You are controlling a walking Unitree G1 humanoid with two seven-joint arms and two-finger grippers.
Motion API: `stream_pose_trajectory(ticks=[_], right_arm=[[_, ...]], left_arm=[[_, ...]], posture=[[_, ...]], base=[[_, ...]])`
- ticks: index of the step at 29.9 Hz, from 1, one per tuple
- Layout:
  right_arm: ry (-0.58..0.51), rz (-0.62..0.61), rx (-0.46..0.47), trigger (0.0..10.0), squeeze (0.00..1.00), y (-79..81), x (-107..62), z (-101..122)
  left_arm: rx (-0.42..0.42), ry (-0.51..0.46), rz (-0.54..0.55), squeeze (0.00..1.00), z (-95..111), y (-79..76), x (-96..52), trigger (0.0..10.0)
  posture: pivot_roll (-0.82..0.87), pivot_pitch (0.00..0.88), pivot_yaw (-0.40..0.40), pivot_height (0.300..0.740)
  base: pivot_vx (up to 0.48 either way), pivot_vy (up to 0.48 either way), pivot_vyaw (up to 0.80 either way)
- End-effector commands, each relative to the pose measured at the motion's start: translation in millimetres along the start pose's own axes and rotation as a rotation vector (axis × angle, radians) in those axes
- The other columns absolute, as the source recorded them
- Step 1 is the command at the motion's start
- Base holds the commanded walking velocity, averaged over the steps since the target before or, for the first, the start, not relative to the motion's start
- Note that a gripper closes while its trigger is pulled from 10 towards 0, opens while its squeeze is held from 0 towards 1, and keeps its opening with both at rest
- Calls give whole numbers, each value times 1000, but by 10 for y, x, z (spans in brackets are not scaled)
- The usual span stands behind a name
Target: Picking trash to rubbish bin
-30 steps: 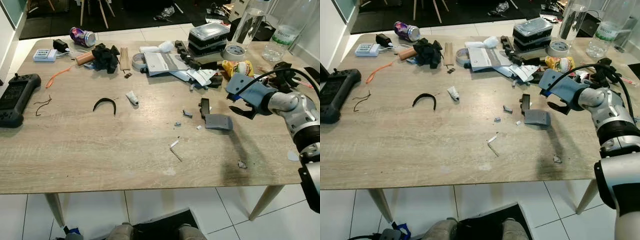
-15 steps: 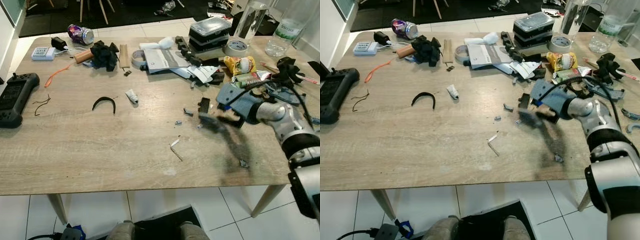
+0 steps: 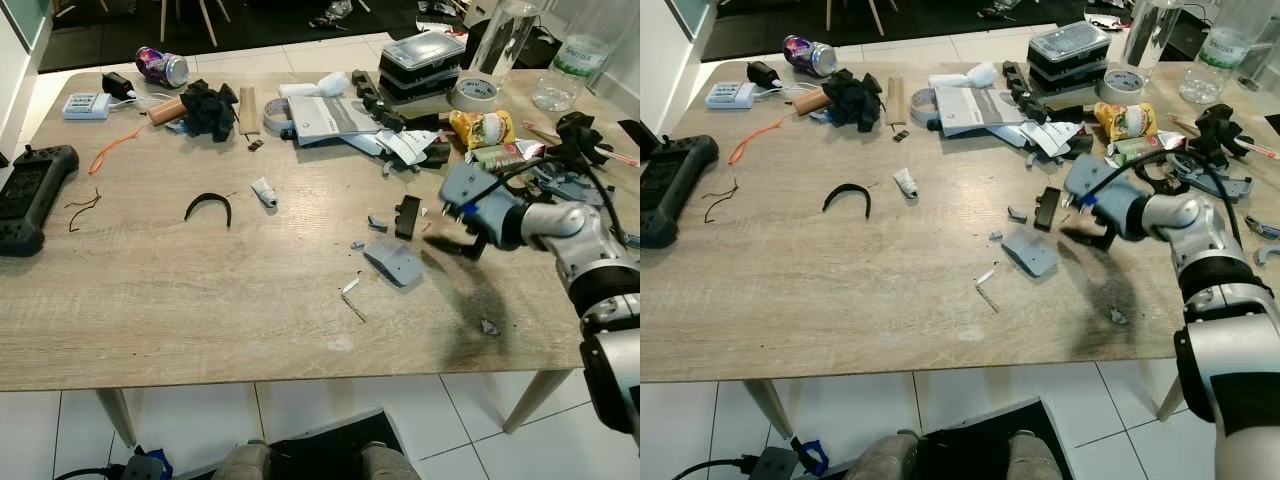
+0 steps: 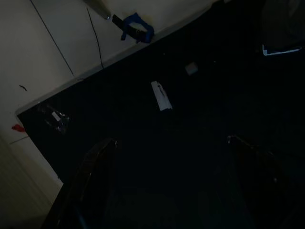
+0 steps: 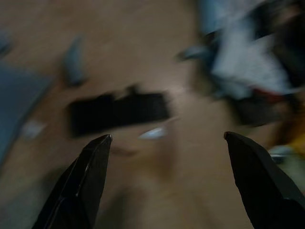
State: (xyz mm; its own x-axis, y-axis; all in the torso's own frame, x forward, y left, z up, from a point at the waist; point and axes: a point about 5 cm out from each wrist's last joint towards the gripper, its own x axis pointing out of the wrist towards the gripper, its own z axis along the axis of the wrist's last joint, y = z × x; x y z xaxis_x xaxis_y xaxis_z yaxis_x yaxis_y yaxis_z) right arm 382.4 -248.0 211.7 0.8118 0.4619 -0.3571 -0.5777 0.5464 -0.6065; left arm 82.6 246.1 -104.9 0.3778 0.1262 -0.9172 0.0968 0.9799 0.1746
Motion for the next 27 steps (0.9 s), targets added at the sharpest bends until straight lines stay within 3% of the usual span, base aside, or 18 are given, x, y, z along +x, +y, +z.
stream_pose_trajectory(ticks=[1, 6, 11, 12, 14, 17, 19, 27], right_arm=[[-41, -109, 22, 10000, 0, -119, 13, 121], [-116, -149, 69, 10000, 0, -174, 57, 278], [-238, -36, 236, 10000, 0, 20, 237, 399], [-212, 26, 305, 10000, 0, 167, 333, 357], [-212, 26, 305, 10000, 0, 167, 333, 357], [-140, 176, 433, 10000, 0, 504, 512, 284], [-119, 243, 481, 10000, 0, 598, 551, 285], [-52, 313, 602, 10000, 0, 555, 486, 266]], left_arm=[[5, 27, -14, 0, -73, -42, -9, 10000], [6, 27, -14, 0, -74, -42, -9, 10000], [7, 32, -12, 0, -91, -38, -13, 10000], [5, 32, -12, 0, -95, -40, -14, 10000], [5, 32, -12, 0, -95, -40, -14, 10000], [-2, 34, -12, 0, -105, -44, -16, 10000], [-4, 35, -12, 0, -111, -44, -17, 10000], [-5, 34, -18, 0, -98, -70, -11, 10000]], posture=[[83, 162, 7, 740], [84, 159, 2, 740], [93, 157, 0, 740], [98, 157, -3, 740], [98, 157, -3, 740], [98, 157, -3, 740], [98, 157, -3, 740], [92, 157, -5, 740]], base=[[0, 0, 0], [0, 0, 0], [0, 0, 0], [0, 0, 0], [0, 0, 0], [0, 0, 0], [0, 0, 0], [0, 0, 0]])
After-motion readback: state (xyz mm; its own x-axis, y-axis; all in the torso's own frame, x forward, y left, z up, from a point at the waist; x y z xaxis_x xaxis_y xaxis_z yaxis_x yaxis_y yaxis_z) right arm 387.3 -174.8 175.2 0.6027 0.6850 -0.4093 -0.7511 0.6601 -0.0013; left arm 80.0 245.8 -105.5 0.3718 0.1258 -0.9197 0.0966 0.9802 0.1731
